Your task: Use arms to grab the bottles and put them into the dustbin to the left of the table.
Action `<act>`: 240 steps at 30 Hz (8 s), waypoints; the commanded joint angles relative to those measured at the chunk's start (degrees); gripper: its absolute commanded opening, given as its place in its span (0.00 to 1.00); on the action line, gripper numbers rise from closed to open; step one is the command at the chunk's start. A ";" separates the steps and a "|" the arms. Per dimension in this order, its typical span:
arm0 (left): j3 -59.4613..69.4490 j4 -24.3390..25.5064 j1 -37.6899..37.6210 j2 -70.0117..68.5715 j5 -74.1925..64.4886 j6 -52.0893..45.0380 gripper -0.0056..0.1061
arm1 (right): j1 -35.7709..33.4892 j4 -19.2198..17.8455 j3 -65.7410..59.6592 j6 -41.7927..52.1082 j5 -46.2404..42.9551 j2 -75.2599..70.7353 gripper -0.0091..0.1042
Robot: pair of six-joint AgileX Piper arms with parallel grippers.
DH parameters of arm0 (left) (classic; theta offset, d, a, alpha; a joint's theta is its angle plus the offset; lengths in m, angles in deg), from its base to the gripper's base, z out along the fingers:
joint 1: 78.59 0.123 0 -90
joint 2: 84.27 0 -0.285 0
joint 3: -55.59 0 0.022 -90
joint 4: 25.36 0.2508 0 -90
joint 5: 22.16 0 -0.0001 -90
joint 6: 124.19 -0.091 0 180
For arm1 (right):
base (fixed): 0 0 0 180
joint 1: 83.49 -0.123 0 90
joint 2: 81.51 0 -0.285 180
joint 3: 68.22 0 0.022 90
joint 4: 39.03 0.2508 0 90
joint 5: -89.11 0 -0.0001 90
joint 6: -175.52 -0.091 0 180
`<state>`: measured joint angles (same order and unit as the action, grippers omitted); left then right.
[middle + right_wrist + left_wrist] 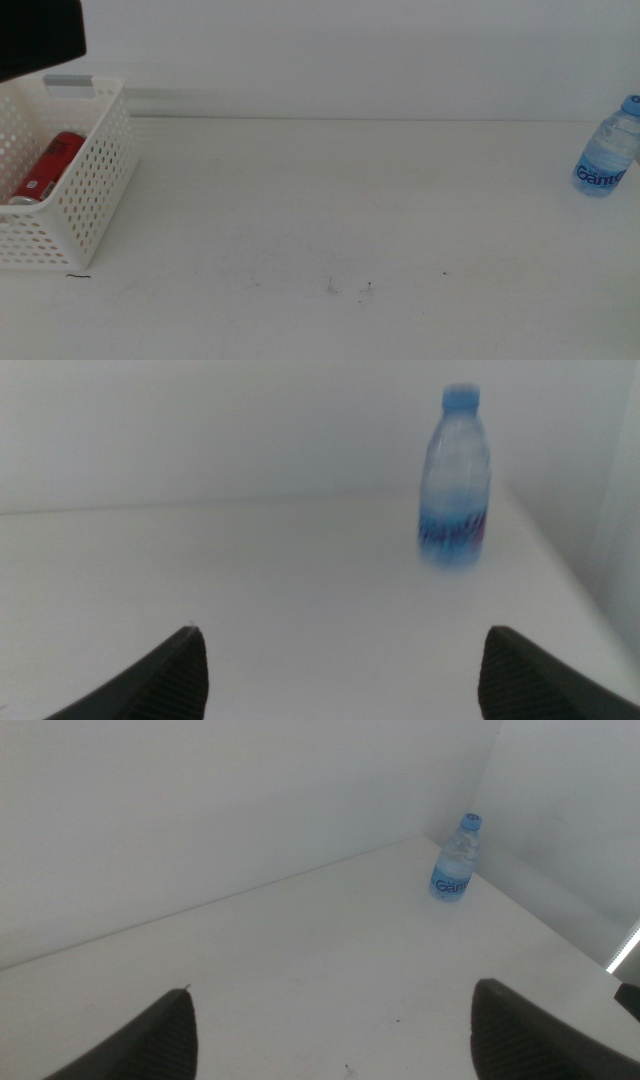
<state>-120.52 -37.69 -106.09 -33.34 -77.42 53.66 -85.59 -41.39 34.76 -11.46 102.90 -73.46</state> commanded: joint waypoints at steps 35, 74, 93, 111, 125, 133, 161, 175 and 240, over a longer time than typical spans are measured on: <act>0.06 1.33 -0.40 -0.62 1.11 0.68 0.89 | 1.76 18.15 13.89 11.48 -83.76 98.36 0.80; 0.06 1.33 -0.40 -0.62 1.11 0.69 0.89 | -0.97 23.26 60.46 29.93 -54.05 121.04 0.06; 0.06 1.33 -0.40 -0.62 1.11 0.58 0.89 | -35.81 6.87 76.51 14.52 -50.47 127.13 0.06; 0.06 1.56 -0.40 -0.62 1.11 0.60 0.89 | -38.22 9.99 60.05 4.18 -15.22 105.41 0.85; 0.06 1.35 -0.40 -0.62 1.11 0.60 0.89 | -38.86 -7.07 66.75 -5.69 28.71 55.34 0.84; 0.06 1.35 -0.40 -0.62 1.11 0.48 0.89 | -38.86 -9.59 67.19 -5.02 31.26 52.98 0.84; 14.19 11.95 -0.50 8.11 45.69 2.58 0.89 | -38.86 -9.55 67.28 -5.47 31.15 52.61 0.84; 50.87 9.55 -0.39 33.71 102.88 7.17 0.89 | -38.86 -9.55 67.28 -5.47 31.15 52.61 0.84; 4.53 1.00 18.31 36.76 18.28 -11.94 0.03 | -38.86 -9.33 67.28 -5.72 31.25 52.61 0.84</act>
<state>-110.82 -20.47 -91.26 3.18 -51.99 61.23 -124.56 -50.36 101.77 -17.30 134.18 -20.68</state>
